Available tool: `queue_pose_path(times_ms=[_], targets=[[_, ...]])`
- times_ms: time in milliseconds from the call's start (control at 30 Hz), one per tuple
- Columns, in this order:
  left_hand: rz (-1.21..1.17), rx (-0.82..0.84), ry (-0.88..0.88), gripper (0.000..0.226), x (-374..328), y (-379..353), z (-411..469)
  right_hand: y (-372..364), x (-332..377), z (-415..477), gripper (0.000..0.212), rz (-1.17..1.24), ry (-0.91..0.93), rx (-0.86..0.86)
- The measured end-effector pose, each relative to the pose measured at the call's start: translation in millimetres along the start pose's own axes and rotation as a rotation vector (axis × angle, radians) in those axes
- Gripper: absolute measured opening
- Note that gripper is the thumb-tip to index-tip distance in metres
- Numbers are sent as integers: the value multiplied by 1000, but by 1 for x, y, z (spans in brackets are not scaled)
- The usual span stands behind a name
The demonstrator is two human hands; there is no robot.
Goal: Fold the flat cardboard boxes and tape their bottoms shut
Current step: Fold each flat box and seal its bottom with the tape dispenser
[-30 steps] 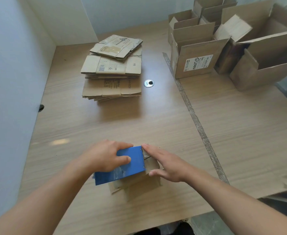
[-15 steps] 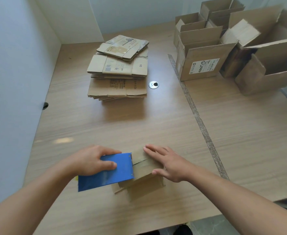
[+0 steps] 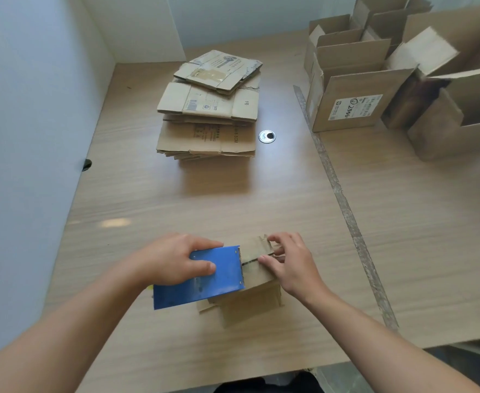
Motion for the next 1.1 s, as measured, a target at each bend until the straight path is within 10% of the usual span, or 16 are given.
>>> queue_pose_path(times_ms=[533, 967, 1100], targets=[[181, -44, 11, 51, -13, 7, -12, -17, 47, 11, 18, -527, 388, 476], [-58, -5, 6, 45, -33, 0, -8, -2, 16, 20, 15, 388, -216, 385], [-38, 35, 17, 43, -40, -5, -3, 9, 8, 18, 10, 319, -224, 449]])
Point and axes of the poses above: each hand's wrist, its own z-axis towards the middle knuckle, its own y-axis out of the back of the hand, x = y × z, the point moved 7 cm from there along z, towards the middle knuckle, and after that the axes turned 10 degrees about y, right-handed, at the moved point
